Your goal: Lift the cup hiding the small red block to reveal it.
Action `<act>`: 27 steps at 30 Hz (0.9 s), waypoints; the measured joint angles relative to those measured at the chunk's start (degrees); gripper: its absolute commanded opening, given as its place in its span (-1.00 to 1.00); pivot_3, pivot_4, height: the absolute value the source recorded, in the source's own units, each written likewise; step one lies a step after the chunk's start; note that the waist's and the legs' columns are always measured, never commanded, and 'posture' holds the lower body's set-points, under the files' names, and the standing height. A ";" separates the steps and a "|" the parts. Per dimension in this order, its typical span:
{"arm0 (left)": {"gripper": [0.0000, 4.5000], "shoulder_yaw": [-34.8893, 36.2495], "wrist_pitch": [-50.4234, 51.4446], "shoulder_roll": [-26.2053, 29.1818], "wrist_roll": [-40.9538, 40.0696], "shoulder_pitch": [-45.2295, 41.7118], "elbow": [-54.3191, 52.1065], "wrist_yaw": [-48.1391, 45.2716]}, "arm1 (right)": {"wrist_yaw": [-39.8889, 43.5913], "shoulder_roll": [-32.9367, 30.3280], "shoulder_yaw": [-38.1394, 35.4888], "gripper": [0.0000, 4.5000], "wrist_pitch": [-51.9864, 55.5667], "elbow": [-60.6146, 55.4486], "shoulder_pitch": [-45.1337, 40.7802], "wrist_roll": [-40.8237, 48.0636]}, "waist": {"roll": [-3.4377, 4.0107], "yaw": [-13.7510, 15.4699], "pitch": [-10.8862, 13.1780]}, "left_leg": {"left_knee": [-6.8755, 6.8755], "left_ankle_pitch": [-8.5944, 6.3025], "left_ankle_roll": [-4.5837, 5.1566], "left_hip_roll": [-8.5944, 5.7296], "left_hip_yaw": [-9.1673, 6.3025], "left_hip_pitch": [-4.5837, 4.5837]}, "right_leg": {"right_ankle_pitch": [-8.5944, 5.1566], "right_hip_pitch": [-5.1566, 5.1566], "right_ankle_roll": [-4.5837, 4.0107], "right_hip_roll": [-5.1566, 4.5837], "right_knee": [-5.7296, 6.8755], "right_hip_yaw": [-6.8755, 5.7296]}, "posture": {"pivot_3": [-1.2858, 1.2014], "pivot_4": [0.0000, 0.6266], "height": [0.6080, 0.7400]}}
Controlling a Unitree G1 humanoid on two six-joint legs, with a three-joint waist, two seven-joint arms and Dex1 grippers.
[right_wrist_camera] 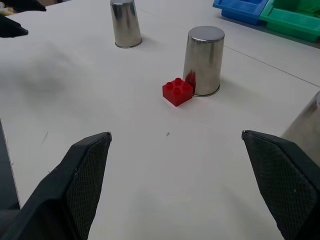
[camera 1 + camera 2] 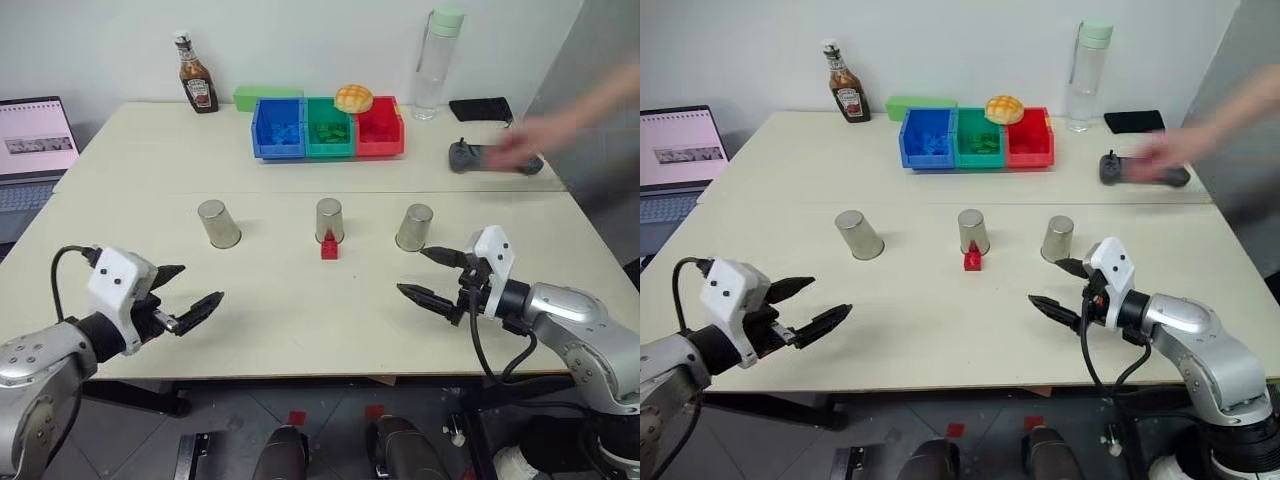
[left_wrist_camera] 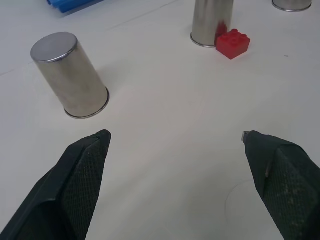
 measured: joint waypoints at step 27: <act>1.00 0.90 -0.11 0.02 -1.50 0.41 -0.09 -0.55 | 1.30 0.08 0.89 0.98 -1.54 1.21 -0.40 -0.14 | 0.00 0.00 0.00 | 0.00 0.00 0.00 0.00 0.00 0.01 | 0.00 0.01 0.00 0.00 0.00 0.01 | 0.03 -0.52 1.00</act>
